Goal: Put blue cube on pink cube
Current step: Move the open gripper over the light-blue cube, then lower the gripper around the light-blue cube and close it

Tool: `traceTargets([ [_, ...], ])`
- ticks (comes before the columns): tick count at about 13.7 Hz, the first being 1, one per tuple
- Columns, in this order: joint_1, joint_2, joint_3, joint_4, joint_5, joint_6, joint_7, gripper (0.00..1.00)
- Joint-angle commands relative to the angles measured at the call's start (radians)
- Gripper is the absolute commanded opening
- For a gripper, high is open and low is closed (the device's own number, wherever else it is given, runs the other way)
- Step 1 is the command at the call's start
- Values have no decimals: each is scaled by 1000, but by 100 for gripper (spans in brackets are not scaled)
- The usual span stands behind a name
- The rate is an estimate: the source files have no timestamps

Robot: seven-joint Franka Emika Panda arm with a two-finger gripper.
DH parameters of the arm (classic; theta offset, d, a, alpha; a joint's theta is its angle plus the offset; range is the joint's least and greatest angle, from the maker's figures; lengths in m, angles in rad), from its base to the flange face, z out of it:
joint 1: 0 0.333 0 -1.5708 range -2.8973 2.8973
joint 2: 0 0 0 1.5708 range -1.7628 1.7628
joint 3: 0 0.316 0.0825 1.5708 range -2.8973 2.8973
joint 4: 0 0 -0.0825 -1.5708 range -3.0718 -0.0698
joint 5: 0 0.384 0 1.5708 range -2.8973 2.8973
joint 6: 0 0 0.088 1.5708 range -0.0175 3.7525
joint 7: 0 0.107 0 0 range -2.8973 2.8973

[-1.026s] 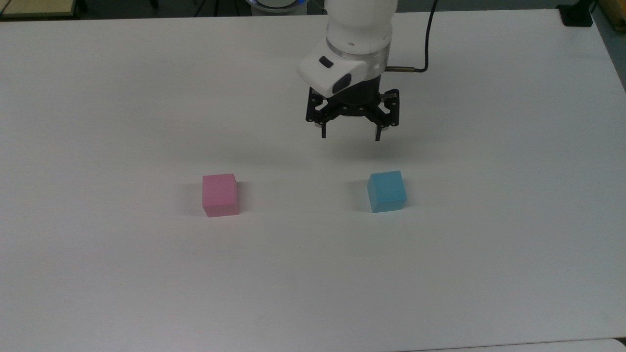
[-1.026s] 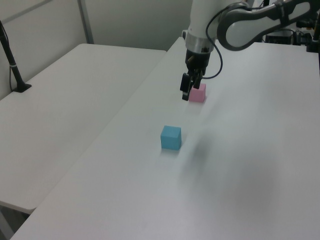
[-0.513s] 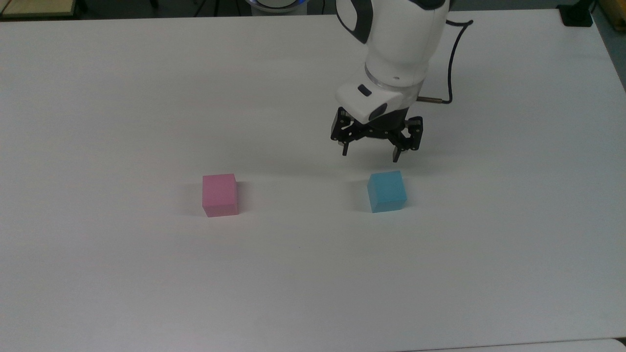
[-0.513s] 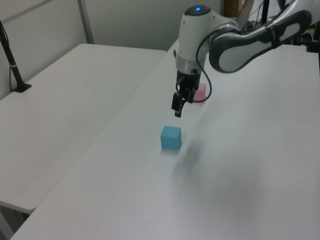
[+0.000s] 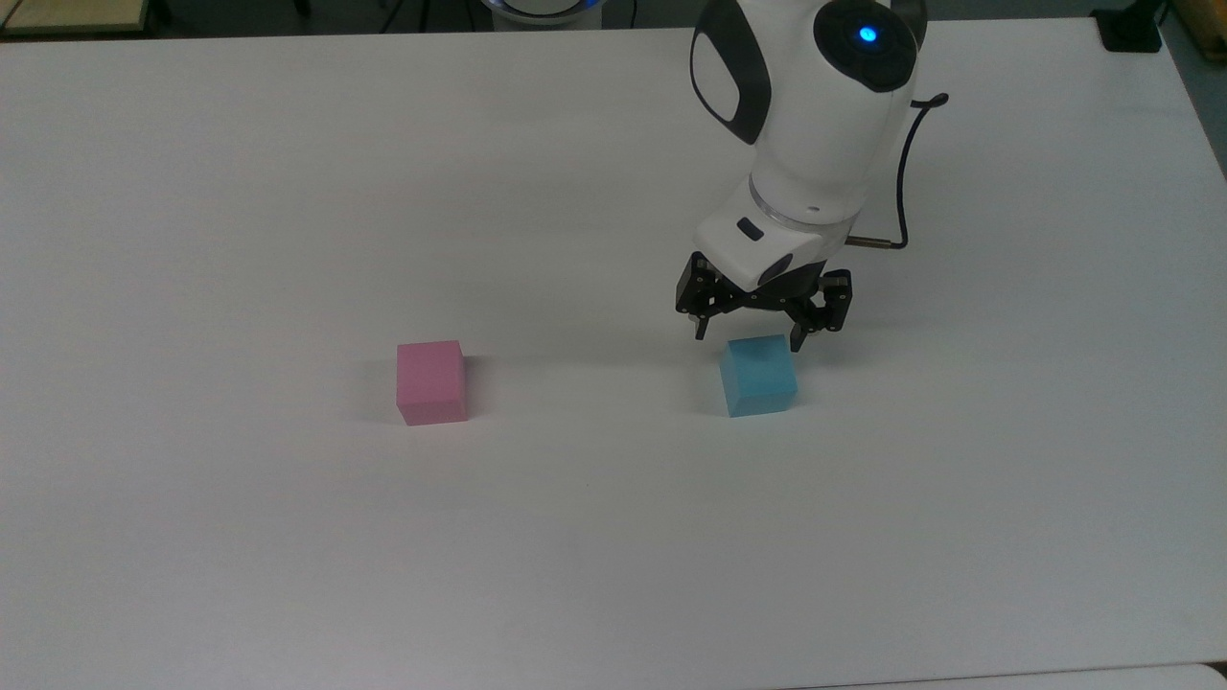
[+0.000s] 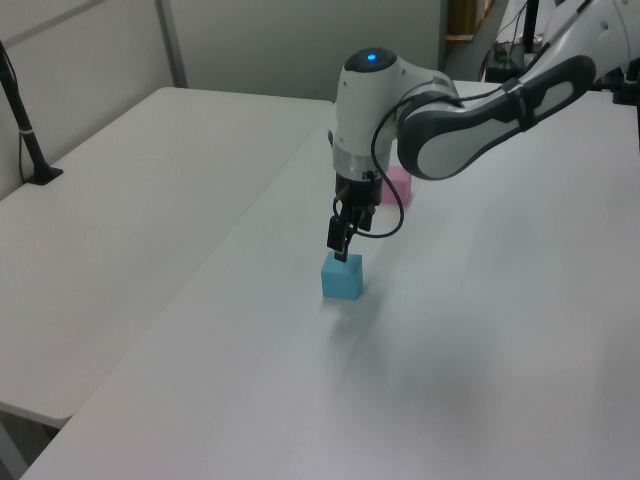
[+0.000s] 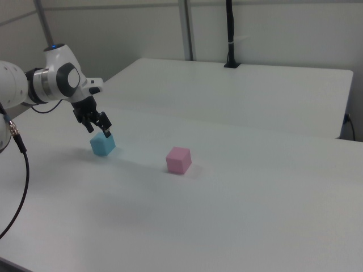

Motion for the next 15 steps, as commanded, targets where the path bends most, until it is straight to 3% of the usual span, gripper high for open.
traceTargets([
  [1,28,24,-10,23,-30,10,33,100],
  [13,48,106,-7,61,-96,11,83,100],
  [15,49,110,-7,68,-100,11,83,90],
])
